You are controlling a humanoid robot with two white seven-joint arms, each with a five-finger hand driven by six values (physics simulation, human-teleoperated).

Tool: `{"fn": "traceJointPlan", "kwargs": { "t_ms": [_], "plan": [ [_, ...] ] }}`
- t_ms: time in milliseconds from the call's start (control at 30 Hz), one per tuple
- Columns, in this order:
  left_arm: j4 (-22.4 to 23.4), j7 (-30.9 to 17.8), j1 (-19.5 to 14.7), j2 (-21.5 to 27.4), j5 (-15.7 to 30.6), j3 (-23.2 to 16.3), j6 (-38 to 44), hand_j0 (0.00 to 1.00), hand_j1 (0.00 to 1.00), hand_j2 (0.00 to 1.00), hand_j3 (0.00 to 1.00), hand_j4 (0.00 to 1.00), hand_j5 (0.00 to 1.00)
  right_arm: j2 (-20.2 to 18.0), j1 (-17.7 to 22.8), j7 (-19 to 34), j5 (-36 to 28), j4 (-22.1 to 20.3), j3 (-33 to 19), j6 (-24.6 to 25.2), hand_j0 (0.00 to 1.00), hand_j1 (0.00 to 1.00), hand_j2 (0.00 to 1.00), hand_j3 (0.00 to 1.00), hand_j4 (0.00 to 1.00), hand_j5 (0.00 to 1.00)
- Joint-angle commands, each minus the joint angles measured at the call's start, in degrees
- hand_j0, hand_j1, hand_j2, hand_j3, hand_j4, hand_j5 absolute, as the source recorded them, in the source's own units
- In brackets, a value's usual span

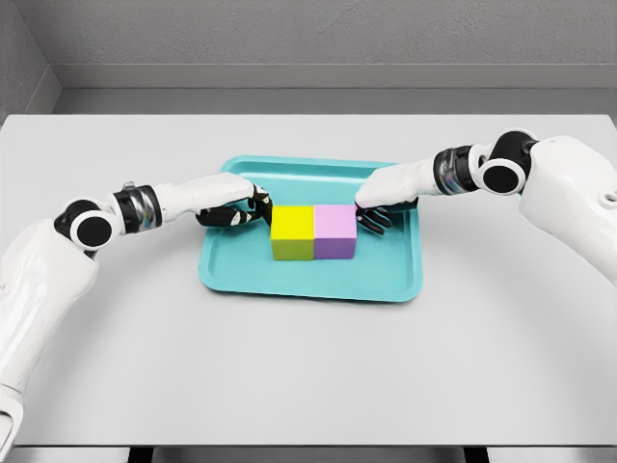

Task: Push two cubes

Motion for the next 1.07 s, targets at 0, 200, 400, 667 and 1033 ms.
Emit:
{"fn": "traceJointPlan", "kwargs": {
  "t_ms": [0, 200, 400, 667, 1033],
  "plan": [
    [-0.2, 0.2, 0.1, 0.2, 0.3, -0.1, -0.3, 0.48, 0.48, 0.48, 0.48, 0.48, 0.48, -0.1, 0.0, -0.3, -0.2, 0.1, 0.1, 0.0, 0.1, 0.1, 0.1, 0.1, 0.1, 0.1],
    [-0.3, 0.2, 0.1, 1.2, 0.4, 0.3, -0.3, 0.37, 0.37, 0.37, 0.37, 0.37, 0.37, -0.3, 0.0, -0.3, 0.7, 1.1, -0.1, 0.0, 0.1, 0.1, 0.1, 0.1, 0.1, 0.1],
    [-0.8, 0.2, 0.0, 1.3, 0.5, 0.3, -0.3, 0.07, 0.07, 0.07, 0.07, 0.07, 0.07, -0.6, -0.7, -0.3, 0.7, 1.2, -0.7, 0.0, 0.1, 0.1, 0.1, 0.1, 0.1, 0.1],
    [-11.8, 0.2, -1.6, 11.9, 14.0, 0.1, -0.3, 0.07, 0.07, 0.07, 0.07, 0.07, 0.07, -9.4, -4.2, -0.3, 0.9, 1.2, -12.8, 0.0, 0.11, 0.11, 0.11, 0.11, 0.11, 0.11],
    [-8.3, 0.2, 3.3, 26.1, 17.7, 1.1, -0.3, 1.0, 1.0, 1.0, 1.0, 1.0, 1.0, -20.3, 1.8, -0.3, 0.5, 5.1, -13.8, 0.0, 1.0, 1.0, 1.0, 1.0, 1.0, 1.0]
  ]
}}
